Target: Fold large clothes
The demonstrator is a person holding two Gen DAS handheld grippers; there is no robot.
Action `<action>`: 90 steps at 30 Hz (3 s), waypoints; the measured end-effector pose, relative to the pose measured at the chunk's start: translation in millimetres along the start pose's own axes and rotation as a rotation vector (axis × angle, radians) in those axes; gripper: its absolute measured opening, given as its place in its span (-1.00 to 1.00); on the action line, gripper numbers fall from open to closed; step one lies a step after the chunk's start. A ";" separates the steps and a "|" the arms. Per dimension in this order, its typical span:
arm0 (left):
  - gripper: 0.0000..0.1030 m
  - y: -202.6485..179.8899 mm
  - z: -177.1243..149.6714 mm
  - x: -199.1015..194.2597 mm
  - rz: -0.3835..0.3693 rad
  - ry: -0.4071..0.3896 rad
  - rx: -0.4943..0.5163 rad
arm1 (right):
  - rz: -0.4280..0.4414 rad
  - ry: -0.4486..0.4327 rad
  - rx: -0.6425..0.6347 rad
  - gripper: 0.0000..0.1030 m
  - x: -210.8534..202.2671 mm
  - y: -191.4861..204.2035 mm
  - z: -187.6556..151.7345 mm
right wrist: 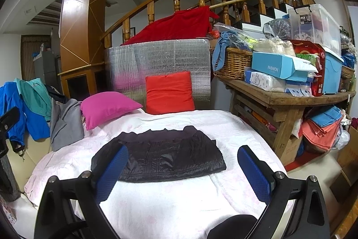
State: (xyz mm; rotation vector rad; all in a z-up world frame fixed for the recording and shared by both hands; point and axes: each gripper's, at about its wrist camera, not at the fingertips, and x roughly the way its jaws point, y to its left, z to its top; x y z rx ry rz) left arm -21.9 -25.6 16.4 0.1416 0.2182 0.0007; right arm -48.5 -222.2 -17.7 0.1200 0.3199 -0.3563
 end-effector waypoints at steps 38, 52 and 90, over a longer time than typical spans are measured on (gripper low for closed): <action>0.98 16.0 -7.1 40.3 0.019 0.060 -0.029 | -0.011 0.006 -0.043 0.94 28.2 24.5 14.4; 0.98 19.0 -9.0 67.9 0.026 0.098 -0.032 | 0.000 0.039 -0.076 0.94 54.5 45.2 13.4; 0.98 2.0 -13.5 142.9 -0.086 0.118 -0.022 | 0.010 0.138 -0.087 0.94 141.2 50.5 9.3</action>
